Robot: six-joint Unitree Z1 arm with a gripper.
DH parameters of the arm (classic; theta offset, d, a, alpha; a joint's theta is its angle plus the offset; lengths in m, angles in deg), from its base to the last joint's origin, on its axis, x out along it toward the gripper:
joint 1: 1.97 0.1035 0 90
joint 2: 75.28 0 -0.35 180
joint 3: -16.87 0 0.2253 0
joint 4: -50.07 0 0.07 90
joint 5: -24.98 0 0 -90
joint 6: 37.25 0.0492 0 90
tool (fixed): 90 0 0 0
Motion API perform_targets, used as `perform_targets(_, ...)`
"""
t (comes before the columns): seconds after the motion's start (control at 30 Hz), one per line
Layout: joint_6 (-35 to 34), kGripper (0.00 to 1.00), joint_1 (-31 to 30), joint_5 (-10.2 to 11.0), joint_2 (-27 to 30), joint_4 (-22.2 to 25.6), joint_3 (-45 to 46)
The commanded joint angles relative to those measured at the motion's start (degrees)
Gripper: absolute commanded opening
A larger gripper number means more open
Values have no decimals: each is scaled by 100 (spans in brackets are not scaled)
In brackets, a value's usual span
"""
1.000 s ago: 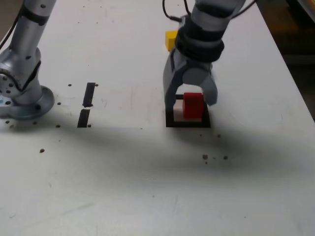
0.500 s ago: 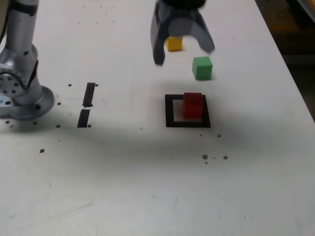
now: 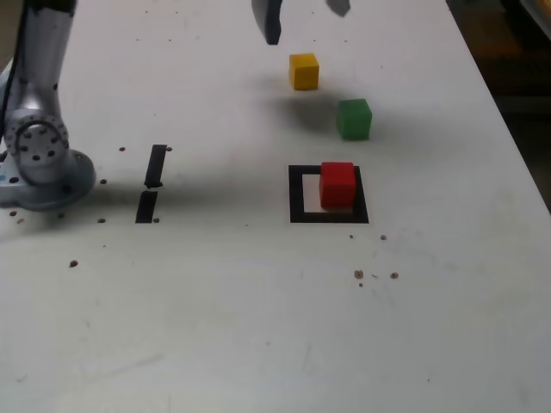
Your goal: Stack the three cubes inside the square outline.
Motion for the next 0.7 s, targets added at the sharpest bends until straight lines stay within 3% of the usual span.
perform_targets(0.0, 117, 98, 119, 114, -178, 6, -113)
perform_targets(0.13, 235, 97, 194, 265, -485, 1, -261)
perform_targets(0.67, 260, 85, 186, 189, -1140, -195, -234)
